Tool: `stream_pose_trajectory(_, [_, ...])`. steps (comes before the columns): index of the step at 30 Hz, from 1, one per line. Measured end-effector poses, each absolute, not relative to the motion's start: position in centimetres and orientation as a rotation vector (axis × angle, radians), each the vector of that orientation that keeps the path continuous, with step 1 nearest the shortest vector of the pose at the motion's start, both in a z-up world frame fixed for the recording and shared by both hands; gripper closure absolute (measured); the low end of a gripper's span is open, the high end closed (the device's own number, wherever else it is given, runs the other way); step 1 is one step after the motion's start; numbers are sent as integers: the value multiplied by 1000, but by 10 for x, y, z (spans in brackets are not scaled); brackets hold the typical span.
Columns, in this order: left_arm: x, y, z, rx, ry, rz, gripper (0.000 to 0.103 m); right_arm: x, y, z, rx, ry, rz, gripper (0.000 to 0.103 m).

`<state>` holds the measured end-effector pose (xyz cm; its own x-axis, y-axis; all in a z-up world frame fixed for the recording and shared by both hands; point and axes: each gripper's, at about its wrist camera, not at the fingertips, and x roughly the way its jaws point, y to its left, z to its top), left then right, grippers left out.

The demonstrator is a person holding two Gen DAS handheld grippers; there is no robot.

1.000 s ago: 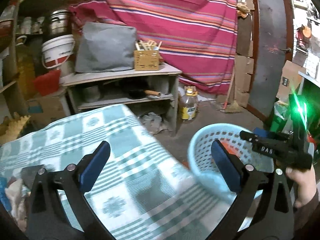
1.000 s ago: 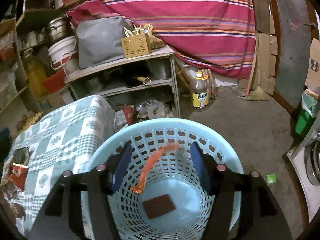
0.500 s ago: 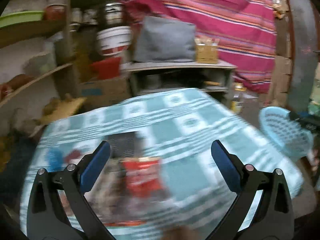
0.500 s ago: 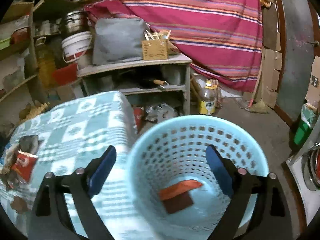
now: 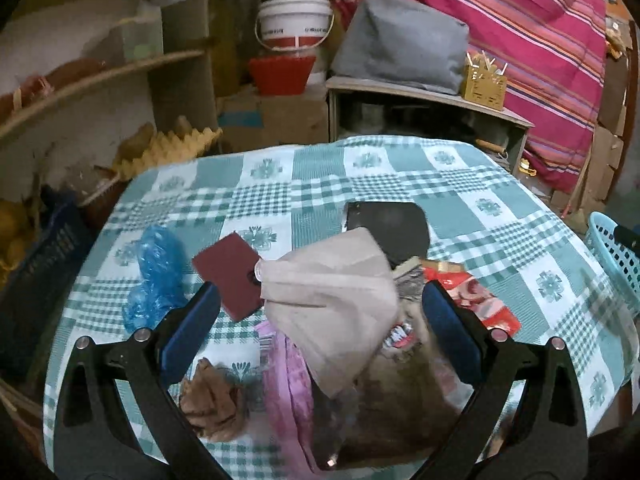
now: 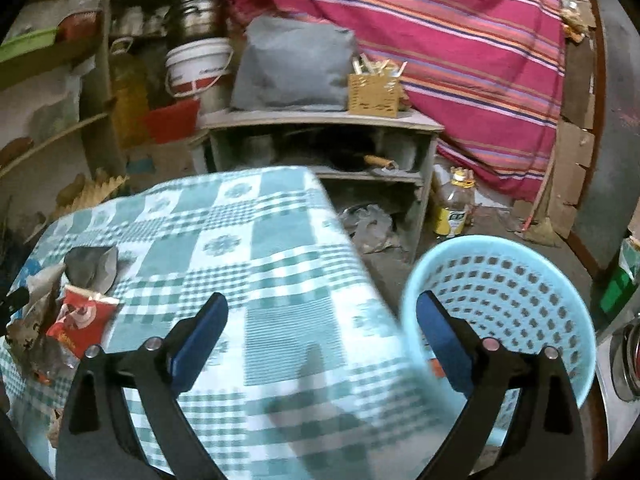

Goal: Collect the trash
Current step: 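Grasp the red snack wrapper with the right tool while the left tool grasps the beige paper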

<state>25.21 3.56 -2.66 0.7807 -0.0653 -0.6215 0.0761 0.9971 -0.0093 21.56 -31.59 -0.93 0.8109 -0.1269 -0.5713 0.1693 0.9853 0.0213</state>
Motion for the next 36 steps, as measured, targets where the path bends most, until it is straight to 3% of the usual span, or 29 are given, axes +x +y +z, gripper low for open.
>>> stream_pose_trajectory(4, [265, 32, -35, 20, 699, -117, 6, 226, -294, -16, 49, 642, -123, 10])
stream_pose_trajectory(8, [271, 29, -37, 0, 725, -163, 30, 234, -273, -20, 32, 661, -86, 10])
stream_pose_trajectory(10, [272, 29, -37, -13, 732, -187, 34, 236, -264, -21, 27, 667, -63, 10])
stream_pose_trajectory(12, [271, 28, -38, -2, 735, -198, 51, 237, -256, -21, 26, 674, -42, 10])
stream_pose_trajectory(13, [269, 28, -37, 4, 732, -198, 52, 237, -251, -21, 26, 675, -28, 10])
stream_pose_trajectory(14, [267, 28, -36, 7, 725, -197, 61, 236, -248, -21, 25, 675, -18, 10])
stream_pose_trajectory(15, [266, 29, -35, 7, 722, -200, 86, 234, -243, -20, 19, 673, -6, 10])
stream_pose_trajectory(16, [265, 31, -34, -2, 723, -210, 100, 234, -239, -19, 12, 671, 2, 10])
stream_pose_trajectory(30, [225, 71, 4, -28, 553, -89, 100, 224, -175, -4, -20, 644, 130, 10])
stream_pose_trajectory(36, [222, 88, -1, -25, 569, -66, 100, 235, -143, -15, -48, 689, 156, 10])
